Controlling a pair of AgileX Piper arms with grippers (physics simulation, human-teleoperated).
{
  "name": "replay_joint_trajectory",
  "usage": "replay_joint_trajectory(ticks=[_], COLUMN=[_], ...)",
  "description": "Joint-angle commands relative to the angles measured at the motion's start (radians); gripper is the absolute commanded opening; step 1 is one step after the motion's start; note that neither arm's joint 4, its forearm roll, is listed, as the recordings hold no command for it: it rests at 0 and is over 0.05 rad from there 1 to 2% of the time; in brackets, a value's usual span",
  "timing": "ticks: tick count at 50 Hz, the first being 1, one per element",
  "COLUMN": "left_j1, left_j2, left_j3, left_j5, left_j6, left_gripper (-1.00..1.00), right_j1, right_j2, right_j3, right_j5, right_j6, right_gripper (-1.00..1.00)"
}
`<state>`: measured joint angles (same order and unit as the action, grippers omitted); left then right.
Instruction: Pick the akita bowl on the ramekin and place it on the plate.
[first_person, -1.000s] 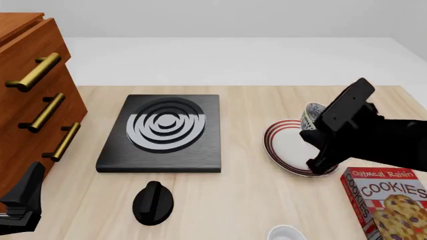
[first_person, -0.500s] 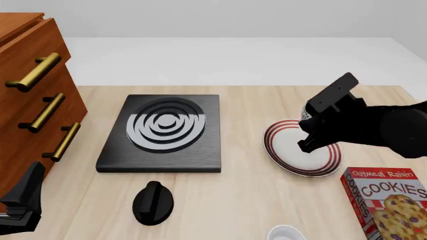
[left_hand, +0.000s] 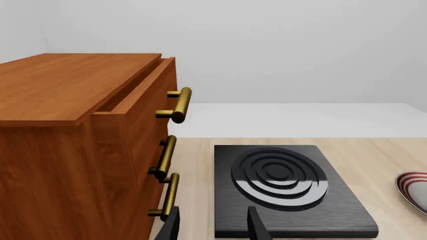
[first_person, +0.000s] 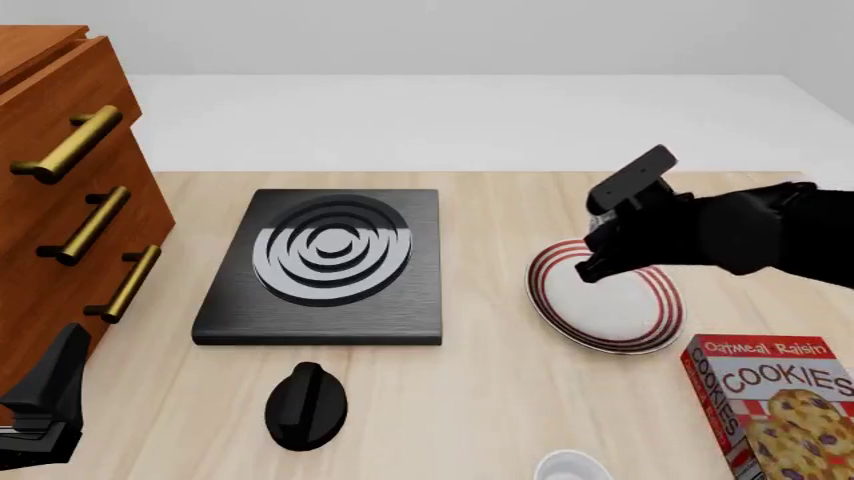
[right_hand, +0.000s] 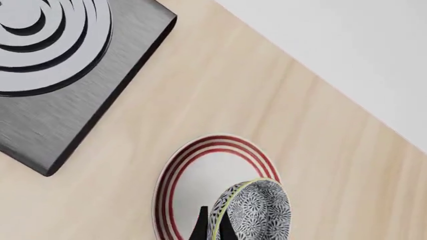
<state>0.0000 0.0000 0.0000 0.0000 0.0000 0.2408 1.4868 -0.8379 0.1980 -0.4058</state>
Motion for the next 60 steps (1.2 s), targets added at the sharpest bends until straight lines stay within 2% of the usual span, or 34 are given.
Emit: replay_joint_trajectory(ticks=[1,11,14,16,18,21,49,50,60], left_j1=[0.000,0.000,0.000,0.000,0.000,0.000,0.000,0.000,0.000], left_j2=[0.000,0.000,0.000,0.000,0.000,0.000,0.000,0.000,0.000], left_j3=[0.000,0.000,0.000,0.000,0.000,0.000,0.000,0.000,0.000], left_j5=[0.000,0.000,0.000,0.000,0.000,0.000,0.000,0.000,0.000], left_j6=[0.000,0.000,0.000,0.000,0.000,0.000,0.000,0.000,0.000], left_gripper=[1.00,1.00,1.00,1.00,1.00,1.00,1.00,1.00,1.00], right_j1=[-0.017,-0.024,-0.001,-0.033,-0.025,-0.038,-0.019,-0.020,-0.003], right_j2=[0.086,0.143,0.151,0.176,0.174,0.189,0.231,0.232,0.236], right_j3=[-0.032,-0.041,-0.044,-0.038,-0.038,-0.031,-0.001,-0.001,0.000], right_j5=[-0.036,-0.059,-0.051,-0.069,-0.068,-0.083,-0.128,-0.127,-0.131], right_j6=[0.006,-0.004,0.025,-0.021,-0.008,-0.026,-0.012,-0.014,-0.010], right_gripper=[-1.00,-1.00,-1.00,-1.00,-1.00,-1.00,-1.00,1.00,1.00])
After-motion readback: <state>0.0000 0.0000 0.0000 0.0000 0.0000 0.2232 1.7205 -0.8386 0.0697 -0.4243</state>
